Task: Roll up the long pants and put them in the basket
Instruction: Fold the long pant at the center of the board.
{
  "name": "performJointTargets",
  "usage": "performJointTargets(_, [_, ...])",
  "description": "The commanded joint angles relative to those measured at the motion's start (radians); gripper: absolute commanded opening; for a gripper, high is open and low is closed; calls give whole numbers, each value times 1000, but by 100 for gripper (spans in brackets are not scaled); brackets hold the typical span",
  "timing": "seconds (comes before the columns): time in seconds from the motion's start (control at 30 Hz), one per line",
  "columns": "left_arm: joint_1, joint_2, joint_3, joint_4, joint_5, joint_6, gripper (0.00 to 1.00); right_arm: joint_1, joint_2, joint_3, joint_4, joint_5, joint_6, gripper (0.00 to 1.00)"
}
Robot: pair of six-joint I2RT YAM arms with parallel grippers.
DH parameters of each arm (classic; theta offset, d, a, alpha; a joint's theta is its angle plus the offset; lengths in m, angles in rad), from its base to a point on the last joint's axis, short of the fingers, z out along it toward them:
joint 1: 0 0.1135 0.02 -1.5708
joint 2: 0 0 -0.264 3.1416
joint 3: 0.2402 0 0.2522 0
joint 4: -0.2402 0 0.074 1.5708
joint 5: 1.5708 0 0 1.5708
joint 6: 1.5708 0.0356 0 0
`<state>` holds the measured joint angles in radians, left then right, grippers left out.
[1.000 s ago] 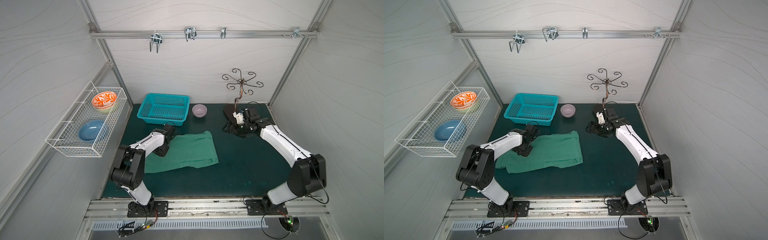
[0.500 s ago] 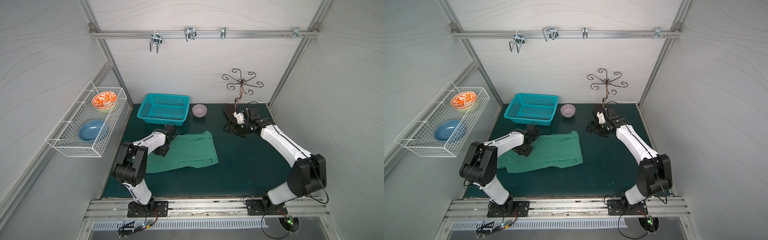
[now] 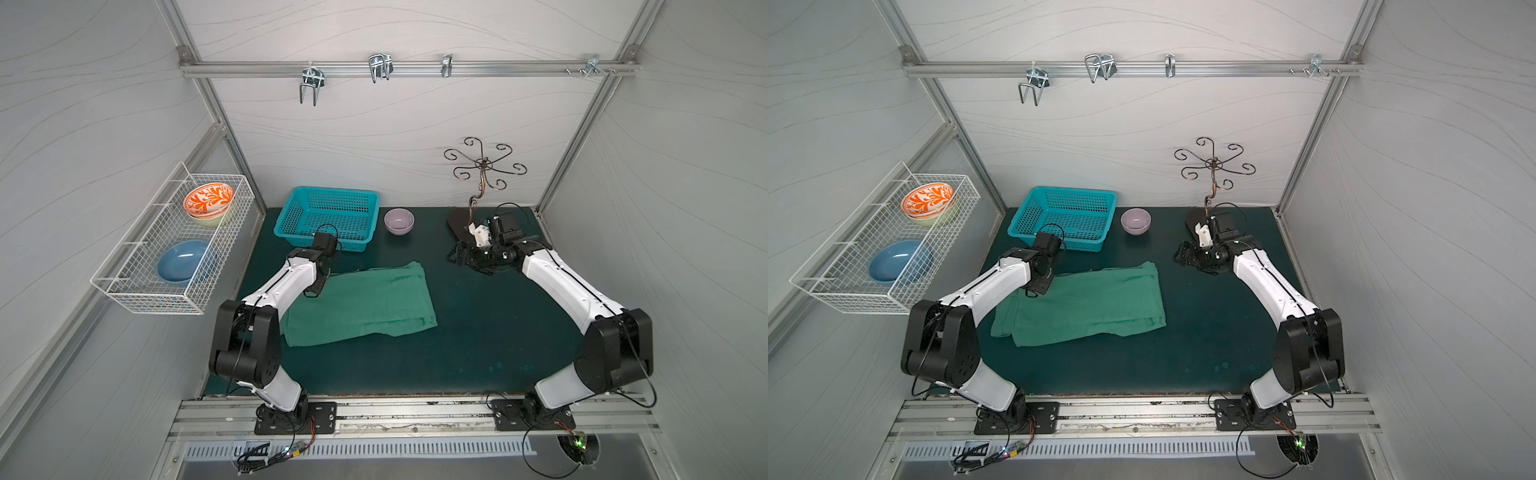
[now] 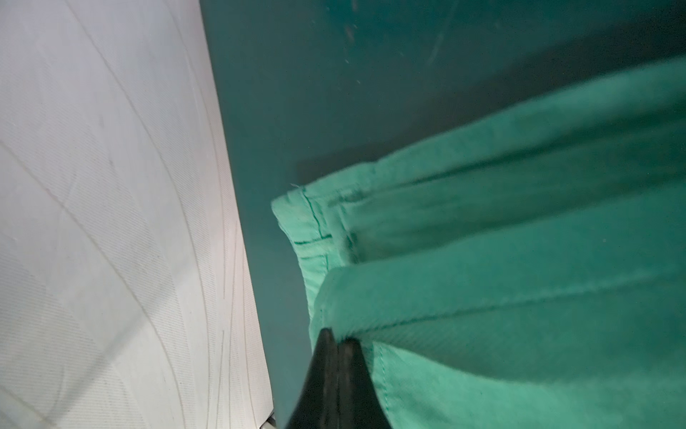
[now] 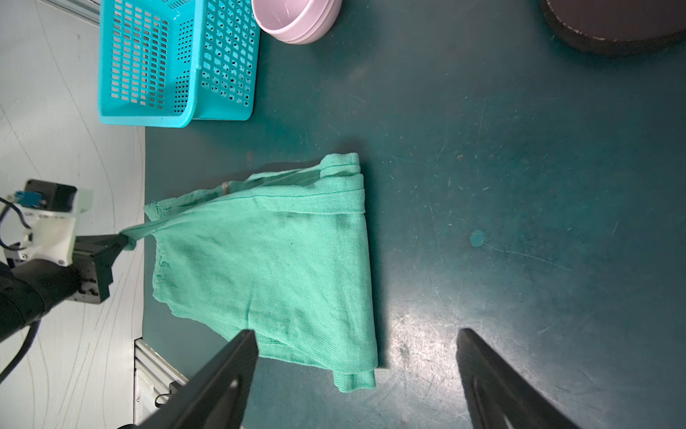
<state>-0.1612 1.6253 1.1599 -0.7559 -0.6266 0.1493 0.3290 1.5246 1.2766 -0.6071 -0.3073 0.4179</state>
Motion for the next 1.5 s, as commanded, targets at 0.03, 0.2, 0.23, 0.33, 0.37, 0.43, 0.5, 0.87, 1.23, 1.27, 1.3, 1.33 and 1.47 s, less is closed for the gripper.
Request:
performJointTargets(0.03, [37, 106, 90, 49, -34, -46, 0, -14, 1, 38, -13, -23, -19, 87])
performJointTargets(0.2, [75, 203, 198, 48, -49, -69, 2, -16, 8, 50, -19, -30, -18, 87])
performJointTargets(0.23, [81, 217, 214, 42, -46, -75, 8, -15, 4, 46, -17, -29, -17, 87])
performJointTargets(0.33, [91, 249, 251, 26, -25, -91, 34, -15, -8, 29, -14, -25, -14, 87])
performJointTargets(0.37, [91, 255, 259, 24, -23, -95, 41, -15, -12, 26, -14, -20, -15, 87])
performJointTargets(0.43, [91, 251, 268, 19, -25, -110, 51, -17, -17, 22, -16, -16, -21, 87])
performJointTargets(0.5, [89, 227, 268, 23, -28, -121, 57, -18, -17, 23, -17, -14, -26, 87])
performJointTargets(0.87, [-8, -136, 145, -148, 325, -435, 60, -4, -9, 14, -22, -13, -38, 87])
performJointTargets(1.23, [60, -448, -256, -215, 480, -972, 48, 3, 7, -10, -7, -27, -44, 87])
performJointTargets(1.27, [66, -450, -263, -209, 465, -980, 48, 3, 8, -10, -8, -29, -46, 87])
performJointTargets(1.3, [74, -447, -271, -205, 442, -993, 47, 3, 6, -10, -8, -29, -46, 87])
performJointTargets(1.33, [84, -443, -279, -202, 423, -1007, 45, 4, 4, -9, -9, -29, -48, 87])
performJointTargets(1.47, [124, -418, -313, -178, 362, -1061, 40, 3, -4, -6, -13, -26, -51, 87])
